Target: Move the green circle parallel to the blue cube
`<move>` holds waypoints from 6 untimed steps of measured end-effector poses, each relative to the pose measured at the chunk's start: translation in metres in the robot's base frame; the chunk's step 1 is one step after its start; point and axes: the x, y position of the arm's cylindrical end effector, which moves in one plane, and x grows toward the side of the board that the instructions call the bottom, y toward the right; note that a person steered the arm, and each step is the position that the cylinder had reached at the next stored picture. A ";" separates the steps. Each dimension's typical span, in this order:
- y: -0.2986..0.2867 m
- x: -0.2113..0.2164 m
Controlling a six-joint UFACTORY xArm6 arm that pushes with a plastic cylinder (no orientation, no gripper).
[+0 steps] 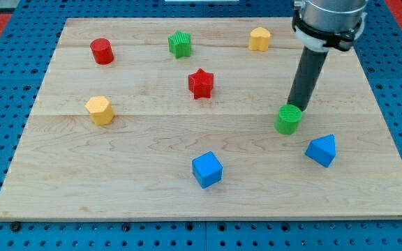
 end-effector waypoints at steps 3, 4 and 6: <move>0.015 0.074; 0.014 0.021; -0.037 0.042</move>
